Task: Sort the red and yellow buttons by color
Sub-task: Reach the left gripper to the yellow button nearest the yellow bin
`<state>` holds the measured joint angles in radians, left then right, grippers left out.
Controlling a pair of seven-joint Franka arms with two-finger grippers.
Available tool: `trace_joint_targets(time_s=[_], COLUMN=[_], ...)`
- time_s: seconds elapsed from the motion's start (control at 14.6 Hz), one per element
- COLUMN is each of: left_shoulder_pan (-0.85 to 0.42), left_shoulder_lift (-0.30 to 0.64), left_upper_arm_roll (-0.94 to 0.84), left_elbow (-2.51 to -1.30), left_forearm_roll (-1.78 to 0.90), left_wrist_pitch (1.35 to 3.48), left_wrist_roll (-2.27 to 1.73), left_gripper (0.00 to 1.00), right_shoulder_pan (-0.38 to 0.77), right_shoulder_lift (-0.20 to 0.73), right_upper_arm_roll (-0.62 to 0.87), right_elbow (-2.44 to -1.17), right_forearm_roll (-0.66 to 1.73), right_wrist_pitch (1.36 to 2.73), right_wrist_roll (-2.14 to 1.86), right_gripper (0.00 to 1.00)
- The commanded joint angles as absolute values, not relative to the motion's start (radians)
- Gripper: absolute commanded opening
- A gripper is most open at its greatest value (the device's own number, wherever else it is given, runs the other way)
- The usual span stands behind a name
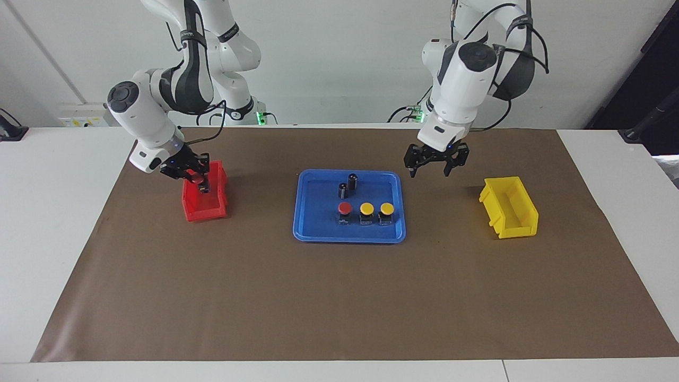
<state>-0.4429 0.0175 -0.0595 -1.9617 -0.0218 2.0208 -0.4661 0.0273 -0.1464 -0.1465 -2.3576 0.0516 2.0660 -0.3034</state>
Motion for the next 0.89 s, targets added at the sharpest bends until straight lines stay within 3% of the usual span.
trace_joint_targets(time_s=[0.0,0.82], left_shoulder_pan=[-0.483,-0.549], left_shoulder_lift=[0.072,0.216], left_upper_arm_roll=[-0.041,-0.040], left_elbow=[-1.965,-1.977], left_forearm_roll=[-0.014,-0.012], left_wrist_pitch=[2.100,2.272], left_wrist_roll=[-0.523,-0.633], left_gripper=[0.81,0.77], right_shoulder_pan=[0.009,0.006], right_shoulder_lift=[-0.199,-0.225], right_upper_arm_roll=[-0.138,-0.138], right_elbow=[-2.433,-2.497], right_forearm_roll=[0.034,0.034], right_wrist_pitch=[2.098,2.135], right_wrist_roll=[-0.296,-0.296], right_gripper=[0.13,0.16])
